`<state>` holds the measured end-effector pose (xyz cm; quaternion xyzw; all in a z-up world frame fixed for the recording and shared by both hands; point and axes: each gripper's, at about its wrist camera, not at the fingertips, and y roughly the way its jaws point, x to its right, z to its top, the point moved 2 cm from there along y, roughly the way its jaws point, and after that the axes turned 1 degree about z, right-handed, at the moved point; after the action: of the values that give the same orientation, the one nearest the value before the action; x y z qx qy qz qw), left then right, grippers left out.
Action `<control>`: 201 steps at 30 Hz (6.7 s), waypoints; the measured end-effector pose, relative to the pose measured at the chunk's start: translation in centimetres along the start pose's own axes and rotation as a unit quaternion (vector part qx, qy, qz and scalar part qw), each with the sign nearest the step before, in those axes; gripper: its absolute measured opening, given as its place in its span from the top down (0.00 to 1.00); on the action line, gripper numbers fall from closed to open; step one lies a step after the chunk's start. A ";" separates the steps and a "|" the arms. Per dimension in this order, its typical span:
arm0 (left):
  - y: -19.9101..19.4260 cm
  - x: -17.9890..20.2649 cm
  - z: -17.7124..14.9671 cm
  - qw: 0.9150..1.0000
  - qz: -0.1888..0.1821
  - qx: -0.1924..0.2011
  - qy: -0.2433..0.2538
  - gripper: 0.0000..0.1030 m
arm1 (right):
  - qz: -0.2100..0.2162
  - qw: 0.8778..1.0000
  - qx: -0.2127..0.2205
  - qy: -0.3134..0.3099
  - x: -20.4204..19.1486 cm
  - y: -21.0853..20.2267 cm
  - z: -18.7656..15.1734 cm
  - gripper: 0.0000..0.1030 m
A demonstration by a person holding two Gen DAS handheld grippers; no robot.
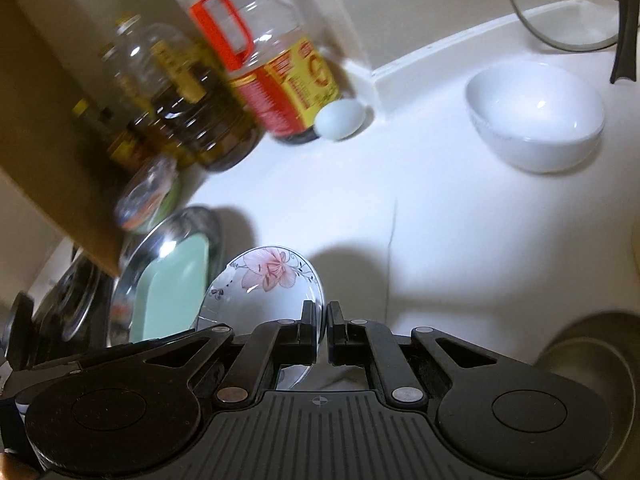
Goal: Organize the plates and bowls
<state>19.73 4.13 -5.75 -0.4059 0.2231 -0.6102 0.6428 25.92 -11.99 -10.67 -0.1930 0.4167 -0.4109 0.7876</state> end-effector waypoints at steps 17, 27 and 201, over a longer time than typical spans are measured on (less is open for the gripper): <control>-7.6 -5.0 -7.4 0.989 0.094 0.023 -0.114 0.89 | 0.089 0.989 -0.084 -0.088 -6.0 0.6 -5.4 0.95; -8.8 -8.8 -4.9 0.986 0.101 0.052 -0.121 0.89 | 0.106 0.986 -0.070 -0.113 -10.7 2.3 -4.7 0.95; 5.2 17.7 2.1 0.938 -0.170 0.002 0.301 0.82 | -0.278 0.914 0.202 0.216 14.8 -18.3 -7.6 0.41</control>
<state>27.23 -12.80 -4.98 -0.2338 0.3327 -0.8045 0.4330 15.48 -34.42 -10.61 -0.0446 0.4147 -0.7205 0.5541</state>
